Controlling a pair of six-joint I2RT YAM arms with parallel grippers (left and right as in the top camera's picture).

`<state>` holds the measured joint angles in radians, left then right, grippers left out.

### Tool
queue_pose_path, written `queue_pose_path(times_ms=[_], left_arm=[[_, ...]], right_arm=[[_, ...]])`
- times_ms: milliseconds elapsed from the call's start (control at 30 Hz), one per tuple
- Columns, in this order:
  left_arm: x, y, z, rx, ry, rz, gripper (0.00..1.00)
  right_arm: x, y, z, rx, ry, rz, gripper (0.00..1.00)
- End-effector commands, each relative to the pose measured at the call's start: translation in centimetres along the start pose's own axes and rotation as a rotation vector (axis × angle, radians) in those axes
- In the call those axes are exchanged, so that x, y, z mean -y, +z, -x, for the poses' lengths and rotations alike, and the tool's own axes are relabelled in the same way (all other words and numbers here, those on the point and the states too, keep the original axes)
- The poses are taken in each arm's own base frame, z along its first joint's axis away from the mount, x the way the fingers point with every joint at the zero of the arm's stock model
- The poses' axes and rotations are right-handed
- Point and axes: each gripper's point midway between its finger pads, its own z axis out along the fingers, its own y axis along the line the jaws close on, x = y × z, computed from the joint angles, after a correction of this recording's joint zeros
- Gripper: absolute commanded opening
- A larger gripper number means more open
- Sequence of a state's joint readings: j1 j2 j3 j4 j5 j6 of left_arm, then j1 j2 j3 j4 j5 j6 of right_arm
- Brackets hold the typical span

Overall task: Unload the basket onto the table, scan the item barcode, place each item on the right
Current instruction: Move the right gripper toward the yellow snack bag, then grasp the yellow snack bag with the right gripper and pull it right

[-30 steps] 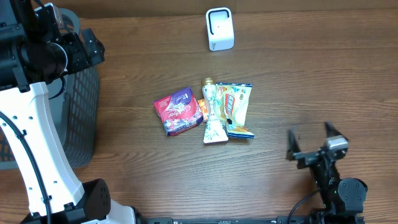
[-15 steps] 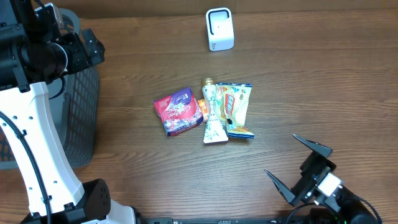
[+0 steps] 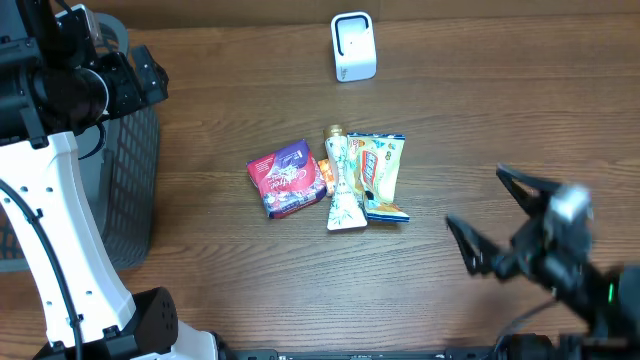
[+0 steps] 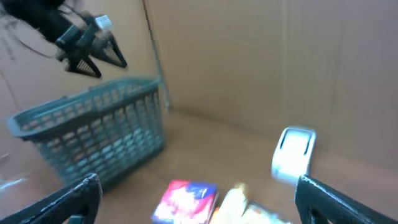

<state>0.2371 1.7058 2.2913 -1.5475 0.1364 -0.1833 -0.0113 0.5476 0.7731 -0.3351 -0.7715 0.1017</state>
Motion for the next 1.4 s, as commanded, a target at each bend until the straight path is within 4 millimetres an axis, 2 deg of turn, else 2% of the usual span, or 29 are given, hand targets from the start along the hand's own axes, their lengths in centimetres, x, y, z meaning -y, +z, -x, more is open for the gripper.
queue_pose_path(times_ms=[0,133,200,333,433,533,600,667,767,1000,1200,1367], left_arm=[[0.1,-0.5,0.3,0.021,0.011,0.003,1.00],[0.1,-0.5,0.3,0.021,0.010,0.003,1.00],[0.1,-0.5,0.3,0.021,0.011,0.003,1.00],[0.1,-0.5,0.3,0.021,0.010,0.003,1.00],[0.1,-0.5,0.3,0.021,0.010,0.003,1.00],[0.1,-0.5,0.3,0.021,0.011,0.003,1.00],[0.1,-0.5,0.3,0.021,0.010,0.003,1.00],[0.1,-0.5,0.3,0.021,0.011,0.003,1.00],[0.1,-0.5,0.3,0.021,0.010,0.003,0.99],[0.1,-0.5,0.3,0.021,0.010,0.003,1.00],[0.1,-0.5,0.3,0.021,0.011,0.003,1.00],[0.1,-0.5,0.3,0.021,0.010,0.003,1.00]], right_arm=[[0.1,2.6,0.1,-0.145,0.136,0.129,1.00],[-1.1,4.8,-0.5,-0.289,0.388,0.421,1.00],[-1.2,5.5,-1.1,-0.336,0.503,0.556,1.00],[0.2,8.1,-4.2,-0.418,0.624,0.616,1.00],[0.9,10.6,-7.2,-0.491,0.625,0.483,1.00],[2.7,12.6,-11.5,-0.608,0.551,0.149,1.00],[4.4,12.4,-13.9,-0.700,0.488,-0.094,1.00],[6.6,10.8,-15.9,-0.788,0.390,-0.358,1.00],[7.9,8.8,-17.2,-0.865,0.245,-0.549,1.00],[5.1,9.5,-18.2,-0.919,0.208,-0.423,1.00],[3.7,9.8,-21.1,-1.041,0.015,-0.382,1.00],[2.5,10.6,-24.8,-1.159,-0.214,-0.371,1.00]])
